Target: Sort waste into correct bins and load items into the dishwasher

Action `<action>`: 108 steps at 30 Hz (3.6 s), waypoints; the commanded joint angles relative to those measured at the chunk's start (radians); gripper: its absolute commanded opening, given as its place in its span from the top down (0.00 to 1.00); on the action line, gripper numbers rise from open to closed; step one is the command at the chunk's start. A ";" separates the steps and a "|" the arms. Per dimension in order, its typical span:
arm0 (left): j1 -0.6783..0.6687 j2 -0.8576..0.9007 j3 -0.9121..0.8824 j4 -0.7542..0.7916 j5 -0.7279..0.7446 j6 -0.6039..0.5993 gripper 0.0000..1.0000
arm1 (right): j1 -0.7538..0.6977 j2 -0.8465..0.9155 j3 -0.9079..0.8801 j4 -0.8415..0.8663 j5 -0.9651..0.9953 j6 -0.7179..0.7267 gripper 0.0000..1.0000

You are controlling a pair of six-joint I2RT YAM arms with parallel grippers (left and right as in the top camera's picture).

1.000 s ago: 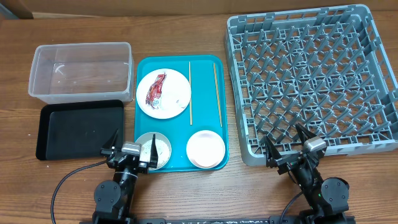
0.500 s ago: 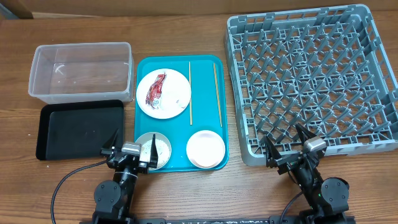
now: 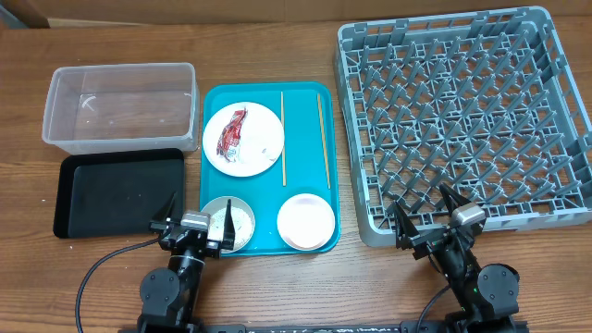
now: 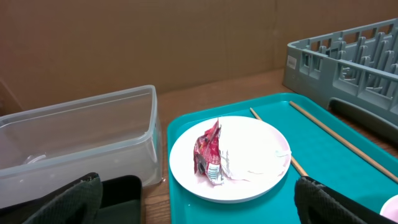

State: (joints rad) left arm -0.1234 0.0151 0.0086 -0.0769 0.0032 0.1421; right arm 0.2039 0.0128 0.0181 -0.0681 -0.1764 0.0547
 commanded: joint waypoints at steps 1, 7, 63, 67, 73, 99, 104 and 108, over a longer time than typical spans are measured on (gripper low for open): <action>0.007 -0.009 -0.004 0.000 -0.003 0.018 0.00 | 0.003 -0.010 -0.010 0.004 0.002 0.000 0.00; 0.007 -0.009 -0.004 0.000 -0.003 0.018 0.00 | 0.003 -0.010 -0.010 0.004 0.003 0.000 0.00; -0.125 1.354 1.527 -1.235 0.467 -0.150 0.21 | 0.003 1.115 1.452 -1.068 -0.289 0.150 0.00; -0.283 1.357 1.393 -1.160 0.207 -0.258 0.21 | 0.003 1.115 1.452 -1.079 -0.270 0.163 0.00; -0.415 1.367 1.155 -0.954 0.106 -0.370 0.30 | 0.003 1.115 1.452 -1.097 -0.270 0.163 0.00; -0.389 1.492 1.266 -0.967 0.095 -0.385 0.96 | 0.003 1.115 1.450 -1.101 -0.270 0.163 0.00; -0.145 1.443 1.397 -0.986 0.671 -0.200 0.96 | 0.003 1.120 1.447 -1.098 -0.274 0.163 0.00; 0.031 1.444 1.416 -1.018 1.205 -0.066 0.97 | 0.004 1.139 1.445 -1.072 -0.366 0.118 0.02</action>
State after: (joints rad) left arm -0.1936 1.4693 1.4082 -1.0626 0.6304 -0.0891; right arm 0.2039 1.1389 1.4471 -1.1629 -0.4553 0.2100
